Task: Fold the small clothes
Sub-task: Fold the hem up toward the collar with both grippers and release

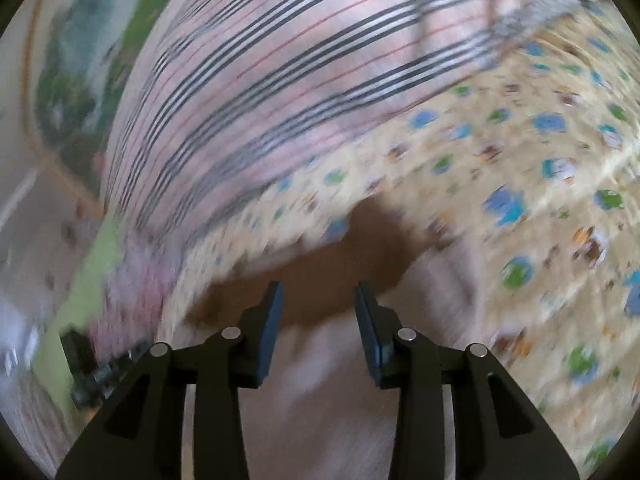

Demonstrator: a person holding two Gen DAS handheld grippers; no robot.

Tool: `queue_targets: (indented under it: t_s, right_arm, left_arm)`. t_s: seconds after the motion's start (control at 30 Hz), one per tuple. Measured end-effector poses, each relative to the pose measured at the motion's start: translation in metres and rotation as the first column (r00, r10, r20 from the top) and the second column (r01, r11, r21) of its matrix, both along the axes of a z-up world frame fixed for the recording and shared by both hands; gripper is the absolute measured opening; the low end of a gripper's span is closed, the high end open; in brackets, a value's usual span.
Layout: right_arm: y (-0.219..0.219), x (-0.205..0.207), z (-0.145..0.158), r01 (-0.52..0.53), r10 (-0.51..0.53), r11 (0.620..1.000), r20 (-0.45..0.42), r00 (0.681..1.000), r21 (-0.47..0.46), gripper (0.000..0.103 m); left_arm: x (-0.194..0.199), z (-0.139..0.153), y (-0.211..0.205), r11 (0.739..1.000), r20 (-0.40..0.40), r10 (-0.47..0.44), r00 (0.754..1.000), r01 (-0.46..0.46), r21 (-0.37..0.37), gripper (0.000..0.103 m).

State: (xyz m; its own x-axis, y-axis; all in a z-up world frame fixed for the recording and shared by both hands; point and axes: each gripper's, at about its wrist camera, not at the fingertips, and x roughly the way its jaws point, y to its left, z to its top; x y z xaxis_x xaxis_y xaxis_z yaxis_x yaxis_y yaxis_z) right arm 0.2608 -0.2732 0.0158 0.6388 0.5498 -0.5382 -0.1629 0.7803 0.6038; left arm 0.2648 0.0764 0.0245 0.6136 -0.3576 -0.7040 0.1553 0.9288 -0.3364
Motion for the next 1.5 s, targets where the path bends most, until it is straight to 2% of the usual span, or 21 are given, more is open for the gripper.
queue_targets:
  t_s: [0.13, 0.2, 0.27, 0.33, 0.37, 0.5, 0.53, 0.57, 0.6, 0.67, 0.7, 0.8, 0.9, 1.03, 1.27, 1.4, 1.5]
  right_arm:
    - [0.062, -0.014, -0.010, -0.247, 0.245, 0.965, -0.024, 0.969, -0.089, 0.039]
    - [0.085, -0.011, -0.019, -0.346, 0.341, 0.929, -0.056, 0.938, -0.130, 0.039]
    - [0.096, 0.000, -0.028, -0.378, 0.366, 0.907, -0.097, 0.926, -0.184, 0.039]
    - [0.092, 0.019, -0.038, -0.355, 0.333, 0.911, -0.134, 0.933, -0.209, 0.039]
    - [0.087, 0.028, -0.041, -0.328, 0.304, 0.920, -0.139, 0.943, -0.214, 0.039]
    - [0.043, 0.072, -0.050, -0.104, 0.068, 0.961, -0.145, 0.987, -0.257, 0.039]
    - [0.032, 0.080, -0.051, -0.053, 0.017, 0.966, -0.145, 0.989, -0.252, 0.039]
    - [0.021, 0.084, -0.051, -0.010, -0.023, 0.973, -0.140, 0.990, -0.229, 0.038]
    - [0.011, 0.088, -0.051, 0.029, -0.054, 0.982, -0.129, 0.990, -0.187, 0.038]
    - [0.000, 0.087, -0.048, 0.096, -0.117, 0.981, -0.116, 0.986, -0.170, 0.038]
    - [-0.003, 0.083, -0.045, 0.132, -0.149, 0.978, -0.096, 0.984, -0.164, 0.038]
    - [-0.014, 0.066, -0.039, 0.224, -0.237, 0.961, -0.070, 0.969, -0.162, 0.042]
    - [-0.027, 0.051, -0.035, 0.253, -0.262, 0.962, -0.090, 0.961, -0.101, 0.042]
    - [-0.036, 0.009, -0.024, 0.245, -0.252, 0.965, -0.074, 0.965, -0.088, 0.045]
    - [-0.016, -0.056, -0.016, 0.136, -0.140, 0.986, -0.047, 0.989, -0.093, 0.048]
    - [-0.006, -0.089, -0.029, 0.092, -0.104, 0.987, -0.086, 0.991, -0.130, 0.049]
    - [-0.013, -0.105, -0.046, 0.118, -0.144, 0.979, -0.155, 0.977, -0.167, 0.051]
  left_arm:
    - [-0.007, -0.024, -0.058, 0.981, -0.055, -0.185, 0.981, 0.188, 0.057, 0.054]
    - [-0.002, -0.033, -0.071, 0.967, -0.067, -0.213, 0.975, 0.220, 0.128, 0.054]
    - [0.009, -0.041, -0.069, 0.964, -0.079, -0.208, 0.975, 0.218, 0.151, 0.054]
    - [0.026, -0.043, -0.051, 0.972, -0.078, -0.191, 0.978, 0.200, 0.123, 0.053]
    - [0.035, -0.042, -0.040, 0.976, -0.067, -0.166, 0.984, 0.174, 0.133, 0.053]
    - [0.080, -0.044, 0.014, 0.987, -0.048, -0.007, 0.999, 0.015, 0.160, 0.049]
    - [0.088, -0.045, 0.026, 0.987, -0.049, 0.036, 0.998, -0.028, 0.160, 0.049]
    - [0.100, -0.046, 0.045, 0.989, -0.050, 0.082, 0.995, -0.075, 0.130, 0.049]
    - [0.106, -0.046, 0.057, 0.988, -0.049, 0.114, 0.992, -0.108, 0.111, 0.044]
    - [0.113, -0.048, 0.077, 0.989, -0.070, 0.146, 0.987, -0.144, 0.039, 0.034]
    - [0.114, -0.049, 0.084, 0.988, -0.085, 0.155, 0.984, -0.156, 0.002, 0.033]
    - [0.107, -0.045, 0.087, 0.985, -0.078, 0.172, 0.982, -0.172, 0.004, 0.033]
    - [0.092, -0.040, 0.083, 0.981, -0.082, 0.196, 0.977, -0.195, 0.023, 0.036]
    - [0.056, -0.029, 0.076, 0.977, -0.079, 0.213, 0.974, -0.212, 0.024, 0.045]
    - [-0.028, -0.022, 0.057, 0.985, -0.073, 0.169, 0.983, -0.170, -0.013, 0.048]
    - [-0.059, -0.034, 0.052, 0.989, -0.129, 0.130, 0.983, -0.137, -0.051, 0.049]
    - [-0.068, -0.047, 0.055, 0.987, -0.163, 0.154, 0.975, -0.158, -0.012, 0.048]
